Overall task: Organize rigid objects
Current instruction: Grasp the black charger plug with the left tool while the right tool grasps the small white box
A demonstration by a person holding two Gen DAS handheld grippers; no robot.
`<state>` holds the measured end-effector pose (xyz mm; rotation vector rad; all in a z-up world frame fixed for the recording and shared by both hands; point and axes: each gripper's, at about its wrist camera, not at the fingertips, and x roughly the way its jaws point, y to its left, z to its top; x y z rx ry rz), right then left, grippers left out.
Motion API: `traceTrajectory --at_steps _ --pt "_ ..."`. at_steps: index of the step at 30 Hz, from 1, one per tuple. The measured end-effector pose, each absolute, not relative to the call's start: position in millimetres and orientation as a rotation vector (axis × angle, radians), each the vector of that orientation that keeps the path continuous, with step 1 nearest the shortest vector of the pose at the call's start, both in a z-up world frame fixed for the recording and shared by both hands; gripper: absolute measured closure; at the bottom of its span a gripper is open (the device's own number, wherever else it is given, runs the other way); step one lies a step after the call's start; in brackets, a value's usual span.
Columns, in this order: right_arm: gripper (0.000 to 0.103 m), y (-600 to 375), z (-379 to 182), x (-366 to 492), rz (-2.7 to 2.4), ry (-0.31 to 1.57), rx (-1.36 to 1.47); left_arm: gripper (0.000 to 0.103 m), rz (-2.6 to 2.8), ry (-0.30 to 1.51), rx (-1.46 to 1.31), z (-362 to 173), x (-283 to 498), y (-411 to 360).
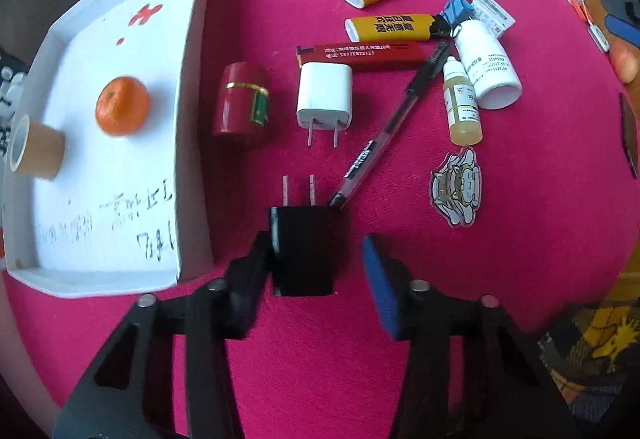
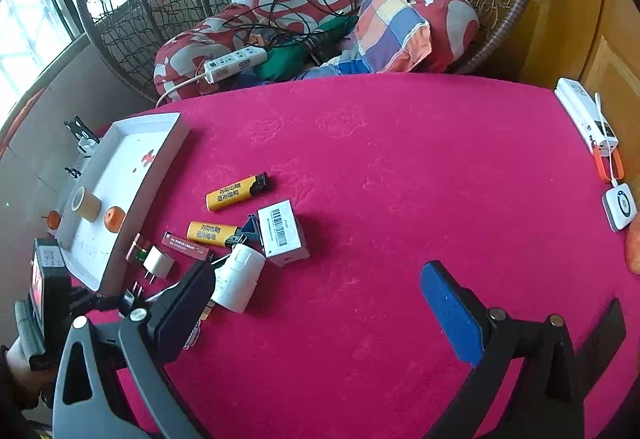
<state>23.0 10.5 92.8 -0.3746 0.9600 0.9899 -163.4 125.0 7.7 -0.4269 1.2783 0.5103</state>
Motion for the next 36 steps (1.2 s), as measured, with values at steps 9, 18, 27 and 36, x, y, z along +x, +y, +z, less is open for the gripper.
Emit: traceTrajectory --at_steps 9,18,27,36 --pt "0.003 62 63 30 1.026 1.014 -0.533 0.074 0.538 1.242 -0.530 8 -174 143" --pt "0.045 93 30 27 1.061 1.071 -0.685 0.074 0.568 1.189 -0.600 7 -192 142" --pt "0.070 100 16 25 1.106 1.115 -0.715 0.074 0.587 1.156 -0.615 11 -206 145" --pt "0.070 61 56 33 1.134 1.107 -0.537 0.074 0.617 1.102 -0.626 46 -214 129"
